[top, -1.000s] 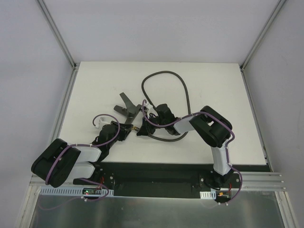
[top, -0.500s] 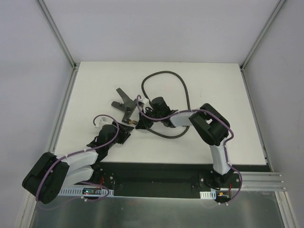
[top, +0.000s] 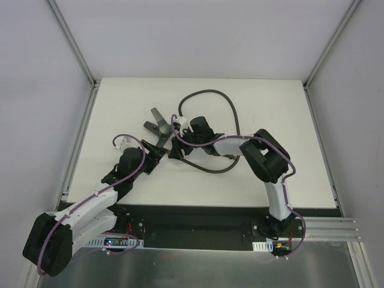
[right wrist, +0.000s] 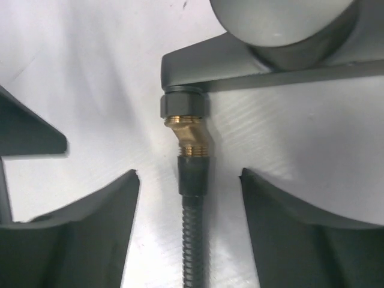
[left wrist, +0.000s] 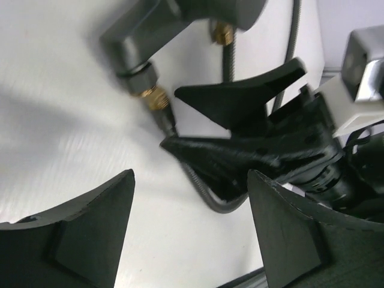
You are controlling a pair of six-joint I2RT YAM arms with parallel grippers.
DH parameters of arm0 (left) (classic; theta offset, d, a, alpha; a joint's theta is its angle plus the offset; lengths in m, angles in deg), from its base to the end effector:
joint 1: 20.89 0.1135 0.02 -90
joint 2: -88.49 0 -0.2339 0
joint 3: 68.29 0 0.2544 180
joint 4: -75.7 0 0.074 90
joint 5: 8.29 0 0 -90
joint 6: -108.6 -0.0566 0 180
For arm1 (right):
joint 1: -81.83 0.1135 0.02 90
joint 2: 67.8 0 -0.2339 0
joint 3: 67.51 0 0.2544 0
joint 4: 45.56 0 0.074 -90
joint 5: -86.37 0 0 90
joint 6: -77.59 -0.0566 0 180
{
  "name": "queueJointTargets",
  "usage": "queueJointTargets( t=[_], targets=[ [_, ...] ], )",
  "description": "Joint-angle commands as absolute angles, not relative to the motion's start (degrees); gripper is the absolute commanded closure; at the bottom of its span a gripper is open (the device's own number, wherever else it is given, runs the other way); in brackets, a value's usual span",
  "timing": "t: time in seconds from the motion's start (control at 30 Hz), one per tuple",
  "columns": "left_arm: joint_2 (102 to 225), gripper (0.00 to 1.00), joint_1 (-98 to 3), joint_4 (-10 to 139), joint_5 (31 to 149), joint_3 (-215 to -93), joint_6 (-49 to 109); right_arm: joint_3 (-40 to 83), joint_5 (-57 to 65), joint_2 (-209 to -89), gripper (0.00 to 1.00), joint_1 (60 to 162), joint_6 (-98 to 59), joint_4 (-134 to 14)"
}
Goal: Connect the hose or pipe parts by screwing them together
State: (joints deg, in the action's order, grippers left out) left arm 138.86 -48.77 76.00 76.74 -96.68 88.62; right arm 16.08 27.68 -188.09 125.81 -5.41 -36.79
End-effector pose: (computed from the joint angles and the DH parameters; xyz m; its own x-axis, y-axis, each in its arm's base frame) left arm 0.2037 -0.1022 0.1503 -0.4825 -0.8040 -0.3476 -0.1720 0.4761 -0.8624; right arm 0.3034 0.3337 0.1061 -0.2220 -0.3589 -0.9066 -0.9579 0.2541 0.1339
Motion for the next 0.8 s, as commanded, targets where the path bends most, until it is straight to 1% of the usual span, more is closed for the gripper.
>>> queueJointTargets(
  t=[0.0,0.07,0.2,0.27,0.33,0.37,0.4,0.43,0.47,0.5,0.57,0.67,0.77],
  targets=[
    [137.0,0.24,-45.4,69.5,75.3,-103.6,78.9,16.4,26.2,-182.6,0.18,125.3,-2.7,-41.4],
    [137.4,0.22,-42.9,68.3,77.8,-106.0,77.1,15.4,26.3,-179.5,0.04,125.3,-2.8,-41.4],
    [137.6,0.17,-39.4,66.5,81.5,-108.4,73.2,13.7,25.1,-173.5,0.04,125.1,-4.9,-41.7],
    [137.4,0.14,-38.7,65.8,81.6,-110.0,71.0,12.9,21.1,-169.3,0.04,125.1,-6.9,-45.0],
    [136.8,0.08,-38.6,64.4,83.4,-111.5,67.9,11.6,14.2,-164.3,0.04,125.1,-10.6,-47.4],
    [136.9,0.01,-38.6,64.2,85.5,-113.0,66.9,9.4,11.3,-162.5,0.04,125.2,-12.2,-49.6],
    [137.3,0.01,-38.6,63.9,87.5,-114.0,64.2,8.5,7.6,-160.5,0.04,125.1,-14.6,-50.8],
    [137.6,0.01,-38.6,63.3,89.2,-116.1,63.0,7.8,7.8,-157.0,0.04,124.9,-16.1,-54.0],
    [138.0,0.01,-38.6,63.2,94.1,-117.1,61.8,7.5,9.3,-155.4,0.04,124.6,-15.7,-56.1],
    [138.7,0.01,-38.6,63.1,96.4,-118.0,59.1,7.3,12.2,-153.9,0.04,124.5,-14.9,-58.1],
    [138.7,0.01,-38.6,62.3,99.0,-119.9,58.1,5.8,11.6,-148.9,0.04,124.7,-17.2,-62.7],
    [136.9,0.01,-38.6,62.3,104.8,-121.0,55.3,-0.1,4.3,-140.0,0.04,124.8,-22.9,-63.9],
    [136.2,0.01,-38.6,62.3,109.6,-122.0,51.6,-4.5,1.3,-130.5,0.04,124.6,-23.6,-67.5]
  ],
)
